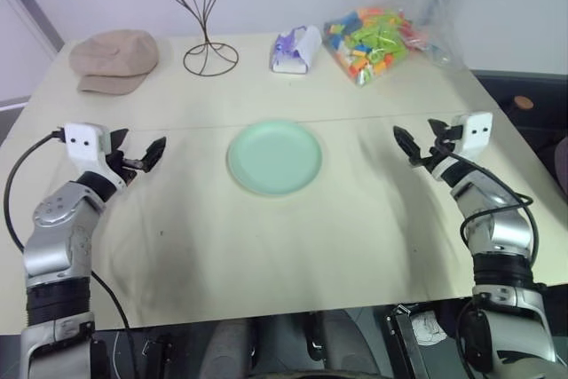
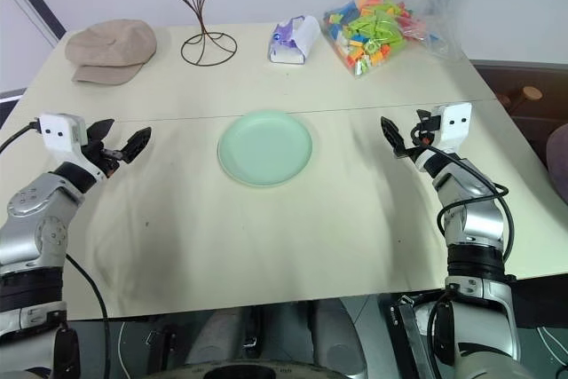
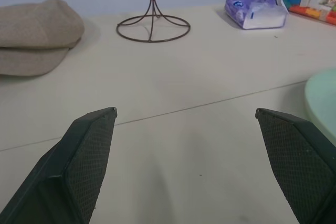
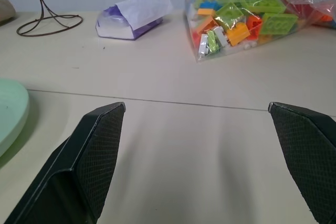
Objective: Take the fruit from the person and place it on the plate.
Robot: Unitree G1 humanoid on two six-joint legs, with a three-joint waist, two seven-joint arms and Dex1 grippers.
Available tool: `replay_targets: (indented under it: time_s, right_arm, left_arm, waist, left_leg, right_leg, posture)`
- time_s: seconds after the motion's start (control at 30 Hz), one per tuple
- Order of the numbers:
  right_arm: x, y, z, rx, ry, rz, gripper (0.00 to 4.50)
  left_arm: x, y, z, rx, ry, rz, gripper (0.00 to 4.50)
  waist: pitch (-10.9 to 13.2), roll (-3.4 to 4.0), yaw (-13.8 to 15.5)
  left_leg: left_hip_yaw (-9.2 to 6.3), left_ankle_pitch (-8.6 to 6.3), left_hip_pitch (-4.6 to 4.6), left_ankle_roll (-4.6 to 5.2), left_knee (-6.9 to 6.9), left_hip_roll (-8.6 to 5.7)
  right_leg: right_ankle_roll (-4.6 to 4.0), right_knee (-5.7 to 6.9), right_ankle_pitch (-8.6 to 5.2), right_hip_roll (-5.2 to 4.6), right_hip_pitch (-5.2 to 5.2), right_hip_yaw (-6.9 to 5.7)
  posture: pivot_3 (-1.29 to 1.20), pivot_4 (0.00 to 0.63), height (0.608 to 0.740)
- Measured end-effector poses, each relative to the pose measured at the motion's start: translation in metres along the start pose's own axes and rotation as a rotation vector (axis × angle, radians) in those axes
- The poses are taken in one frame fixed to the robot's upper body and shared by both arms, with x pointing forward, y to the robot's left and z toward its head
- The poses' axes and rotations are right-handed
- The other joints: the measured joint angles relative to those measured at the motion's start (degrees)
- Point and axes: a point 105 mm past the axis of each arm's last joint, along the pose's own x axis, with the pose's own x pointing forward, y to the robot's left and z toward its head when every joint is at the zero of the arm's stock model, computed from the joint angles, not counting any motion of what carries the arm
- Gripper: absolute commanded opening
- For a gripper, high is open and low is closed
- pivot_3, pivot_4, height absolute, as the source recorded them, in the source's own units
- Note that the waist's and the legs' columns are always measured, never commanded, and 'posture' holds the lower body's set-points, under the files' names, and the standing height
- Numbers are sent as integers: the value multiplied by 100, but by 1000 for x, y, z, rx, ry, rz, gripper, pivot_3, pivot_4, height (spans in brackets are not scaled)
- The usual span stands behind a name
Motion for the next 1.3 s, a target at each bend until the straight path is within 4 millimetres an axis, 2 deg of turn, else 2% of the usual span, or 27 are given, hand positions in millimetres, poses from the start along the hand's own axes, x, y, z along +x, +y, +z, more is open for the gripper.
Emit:
replay_targets:
  time_s: [0.73,1.3]
  right_arm:
    - [0,1,0,-1,-1,2,4500]
    - [1,3,-3,7,4,9,4500]
  left_arm:
    - [2,1,-5,-34,-10,17,4442]
    - [5,2,0,-14,-22,25,4442]
  waist:
    - [0,0,1]
    - [0,0,0]
  left_leg:
    - [0,0,0,0,0,0]
    - [0,0,0,0,0,0]
  right_leg:
    - [0,0,0,-1,0,2]
    - [0,0,0,-1,0,2]
  posture:
    - [0,150,740]
    - [0,150,740]
